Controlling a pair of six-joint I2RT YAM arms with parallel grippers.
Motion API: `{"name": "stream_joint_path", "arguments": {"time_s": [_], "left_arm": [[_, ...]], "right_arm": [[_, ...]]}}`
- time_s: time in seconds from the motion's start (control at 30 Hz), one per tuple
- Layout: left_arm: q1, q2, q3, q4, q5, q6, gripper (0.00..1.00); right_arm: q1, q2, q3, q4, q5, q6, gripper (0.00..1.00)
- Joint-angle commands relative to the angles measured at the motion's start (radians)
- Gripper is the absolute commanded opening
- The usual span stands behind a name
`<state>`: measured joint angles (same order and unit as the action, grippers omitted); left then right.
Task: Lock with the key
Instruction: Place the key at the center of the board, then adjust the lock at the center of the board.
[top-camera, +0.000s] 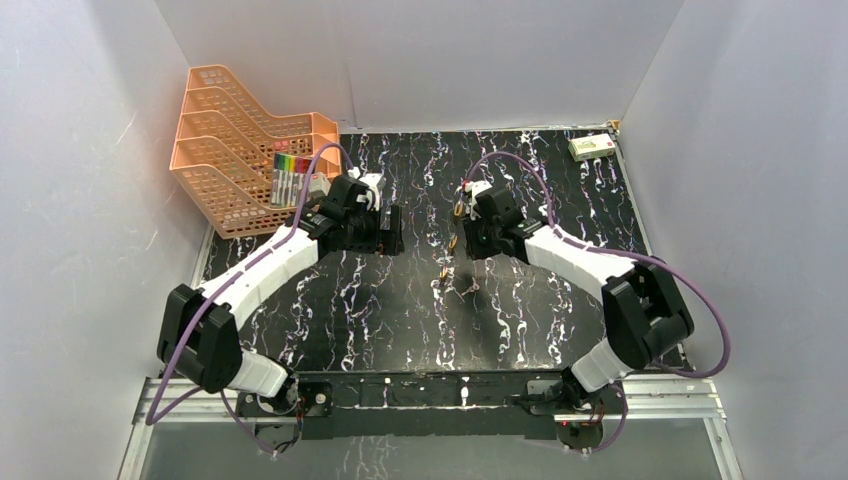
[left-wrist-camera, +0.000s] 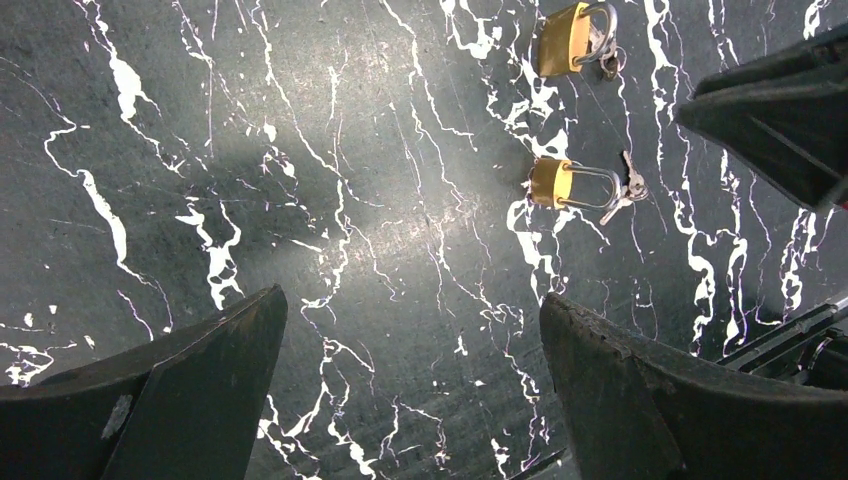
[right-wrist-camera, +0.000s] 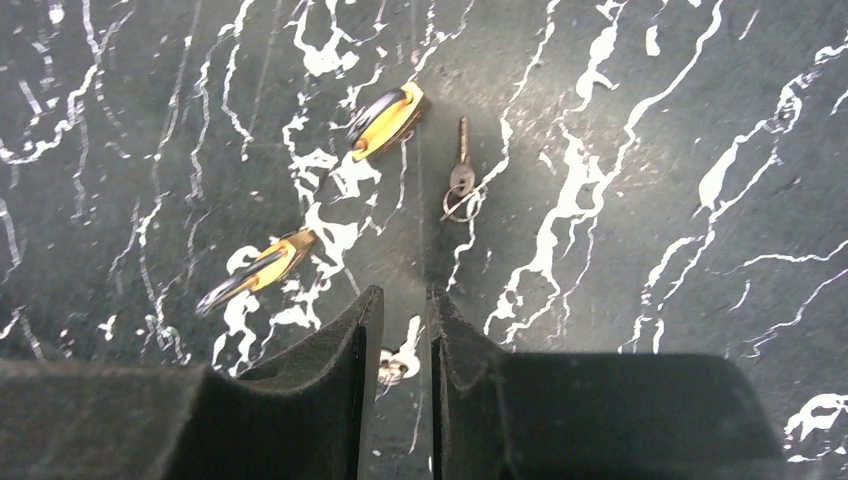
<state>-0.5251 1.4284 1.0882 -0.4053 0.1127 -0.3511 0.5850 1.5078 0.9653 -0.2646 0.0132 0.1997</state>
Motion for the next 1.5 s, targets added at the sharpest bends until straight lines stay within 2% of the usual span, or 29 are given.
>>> {"name": "stream_joint_path", "arguments": {"time_s": [0.0, 0.57, 0.9, 1.47], "left_arm": [[0.008, -0.060, 0.005, -0.033, 0.003, 0.012, 0.98], [0.010, -0.087, -0.001, -0.065, -0.020, 0.026, 0.98], [0.016, -0.094, 0.005, -0.081, -0.028, 0.038, 0.98], [0.025, -0.092, 0.011, -0.087, -0.028, 0.049, 0.98]], "right_arm": [[0.003, 0.056, 0.075, -0.018, 0.087, -0.055, 0.28], [0.003, 0.225, 0.139, 0.053, 0.026, -0.039, 0.22], [0.003, 0.267, 0.160, 0.077, 0.000, -0.013, 0.22], [-0.022, 0.278, 0.128, 0.171, -0.007, 0.119, 0.18]]}}
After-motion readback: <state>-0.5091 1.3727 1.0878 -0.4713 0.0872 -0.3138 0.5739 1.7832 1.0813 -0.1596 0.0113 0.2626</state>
